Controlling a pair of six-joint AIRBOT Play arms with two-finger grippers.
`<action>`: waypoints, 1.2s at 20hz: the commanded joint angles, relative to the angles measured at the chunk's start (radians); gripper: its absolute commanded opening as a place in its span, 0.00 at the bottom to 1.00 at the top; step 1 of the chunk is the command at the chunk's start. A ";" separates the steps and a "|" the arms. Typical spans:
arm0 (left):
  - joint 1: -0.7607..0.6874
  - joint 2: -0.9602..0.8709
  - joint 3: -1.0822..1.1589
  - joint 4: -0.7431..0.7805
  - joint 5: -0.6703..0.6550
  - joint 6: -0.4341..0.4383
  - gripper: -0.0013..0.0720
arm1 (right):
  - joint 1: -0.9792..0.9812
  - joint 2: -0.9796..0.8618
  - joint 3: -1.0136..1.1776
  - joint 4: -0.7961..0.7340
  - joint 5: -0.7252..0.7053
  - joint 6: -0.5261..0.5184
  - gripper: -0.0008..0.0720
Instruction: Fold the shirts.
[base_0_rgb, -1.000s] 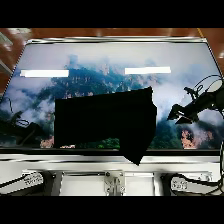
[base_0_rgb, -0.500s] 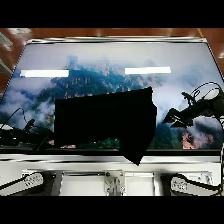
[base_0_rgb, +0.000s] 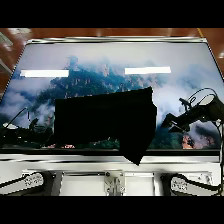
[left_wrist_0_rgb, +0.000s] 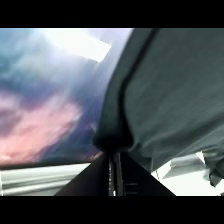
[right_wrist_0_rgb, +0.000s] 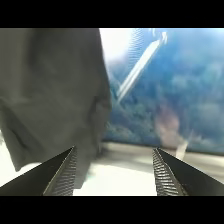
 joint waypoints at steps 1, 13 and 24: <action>-0.004 0.012 0.003 -0.022 -0.011 0.025 0.07 | 0.000 0.001 -0.155 0.080 -0.086 -0.031 0.83; -0.004 0.035 0.037 -0.052 -0.037 0.037 0.07 | 0.177 0.008 -0.252 0.235 -0.396 -0.036 0.10; -0.105 -0.015 0.492 -0.070 0.117 -0.043 0.07 | 0.254 -0.123 0.357 0.388 -0.531 0.061 0.10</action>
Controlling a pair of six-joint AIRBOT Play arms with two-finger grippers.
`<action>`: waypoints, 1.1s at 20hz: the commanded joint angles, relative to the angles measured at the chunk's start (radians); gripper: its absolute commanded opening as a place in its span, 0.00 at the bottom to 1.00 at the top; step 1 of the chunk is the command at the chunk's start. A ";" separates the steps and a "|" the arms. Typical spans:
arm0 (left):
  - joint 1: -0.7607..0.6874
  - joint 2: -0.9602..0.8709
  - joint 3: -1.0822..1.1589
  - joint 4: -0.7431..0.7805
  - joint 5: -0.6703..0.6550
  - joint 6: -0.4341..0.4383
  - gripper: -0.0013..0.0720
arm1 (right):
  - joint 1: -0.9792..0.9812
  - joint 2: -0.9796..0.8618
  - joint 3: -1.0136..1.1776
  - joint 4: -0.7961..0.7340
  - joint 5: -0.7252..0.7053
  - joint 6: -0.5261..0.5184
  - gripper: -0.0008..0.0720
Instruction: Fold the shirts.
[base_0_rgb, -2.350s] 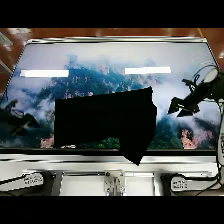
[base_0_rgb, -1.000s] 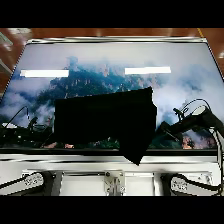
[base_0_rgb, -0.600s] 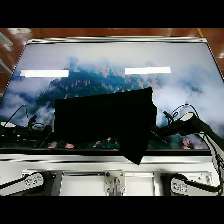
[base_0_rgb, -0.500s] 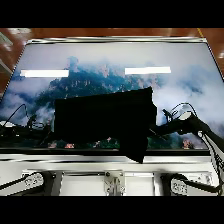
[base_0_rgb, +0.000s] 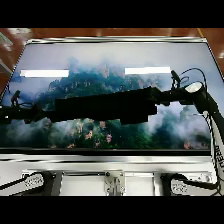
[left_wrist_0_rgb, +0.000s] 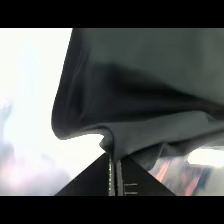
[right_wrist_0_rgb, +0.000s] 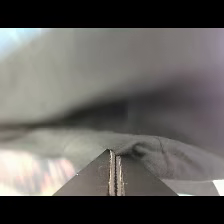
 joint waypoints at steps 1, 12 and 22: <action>-0.064 -0.074 0.171 -0.003 0.055 -0.068 0.07 | 0.019 -0.109 0.176 0.019 -0.082 0.083 0.10; -0.154 -0.430 0.336 -0.004 0.074 -0.242 0.14 | 0.062 -0.385 0.307 0.018 -0.241 0.118 0.31; -0.009 -0.333 0.417 0.023 -0.300 -0.124 0.87 | -0.134 -0.364 0.341 -0.185 0.234 0.031 0.94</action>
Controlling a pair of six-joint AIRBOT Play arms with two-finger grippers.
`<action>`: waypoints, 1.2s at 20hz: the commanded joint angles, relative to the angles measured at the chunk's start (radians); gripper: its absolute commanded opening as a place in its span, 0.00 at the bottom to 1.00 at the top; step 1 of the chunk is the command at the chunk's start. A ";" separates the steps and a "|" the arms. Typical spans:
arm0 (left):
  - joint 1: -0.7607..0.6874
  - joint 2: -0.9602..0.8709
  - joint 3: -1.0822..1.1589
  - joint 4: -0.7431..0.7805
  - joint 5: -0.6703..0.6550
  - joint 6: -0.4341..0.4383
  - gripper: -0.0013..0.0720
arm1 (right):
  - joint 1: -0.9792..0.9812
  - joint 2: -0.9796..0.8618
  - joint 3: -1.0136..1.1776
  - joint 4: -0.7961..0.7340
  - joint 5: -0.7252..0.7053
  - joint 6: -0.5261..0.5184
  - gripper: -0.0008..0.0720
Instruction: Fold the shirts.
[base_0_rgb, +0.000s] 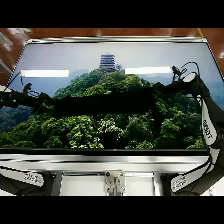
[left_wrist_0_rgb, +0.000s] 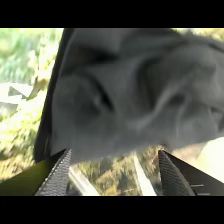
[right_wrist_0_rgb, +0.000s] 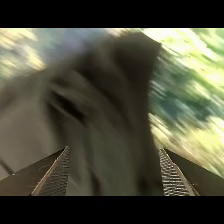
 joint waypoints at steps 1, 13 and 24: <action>0.032 0.077 0.013 0.003 -0.077 0.014 0.87 | -0.052 -0.034 0.004 0.053 0.142 -0.002 0.94; -0.093 0.261 0.012 -0.217 -0.037 0.029 0.80 | 0.014 -0.180 0.005 0.314 0.092 0.009 0.19; -0.729 0.038 -0.002 -0.325 0.425 0.052 0.07 | 0.008 0.244 0.005 0.267 0.333 0.004 0.10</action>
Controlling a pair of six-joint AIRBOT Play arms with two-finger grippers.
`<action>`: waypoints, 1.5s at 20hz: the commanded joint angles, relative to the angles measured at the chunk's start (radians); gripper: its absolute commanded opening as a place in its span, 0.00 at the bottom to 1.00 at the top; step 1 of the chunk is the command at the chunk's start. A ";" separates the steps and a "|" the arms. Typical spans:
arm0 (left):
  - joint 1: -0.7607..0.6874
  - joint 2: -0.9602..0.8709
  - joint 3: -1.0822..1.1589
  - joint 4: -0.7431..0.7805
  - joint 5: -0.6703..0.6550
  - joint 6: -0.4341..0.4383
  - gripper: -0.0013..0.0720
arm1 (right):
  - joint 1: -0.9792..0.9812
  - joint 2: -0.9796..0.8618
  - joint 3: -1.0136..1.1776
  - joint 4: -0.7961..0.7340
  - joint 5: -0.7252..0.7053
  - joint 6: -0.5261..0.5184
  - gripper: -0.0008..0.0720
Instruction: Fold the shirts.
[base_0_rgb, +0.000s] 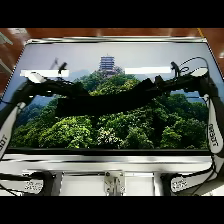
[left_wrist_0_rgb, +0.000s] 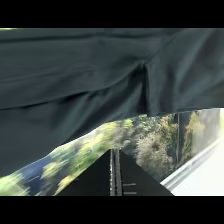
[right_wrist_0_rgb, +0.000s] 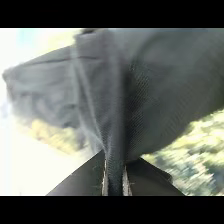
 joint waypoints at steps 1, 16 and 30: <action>-0.209 -0.104 -0.001 -0.123 0.166 -0.006 0.07 | 0.000 0.166 0.001 -0.049 0.100 0.042 0.10; -0.413 -0.375 0.110 -0.738 0.228 0.195 0.06 | 0.053 0.427 0.000 -0.164 0.155 0.215 0.10; 0.610 0.291 0.111 -0.076 -0.205 0.017 0.07 | 0.776 -0.166 0.001 0.146 -0.662 0.228 0.42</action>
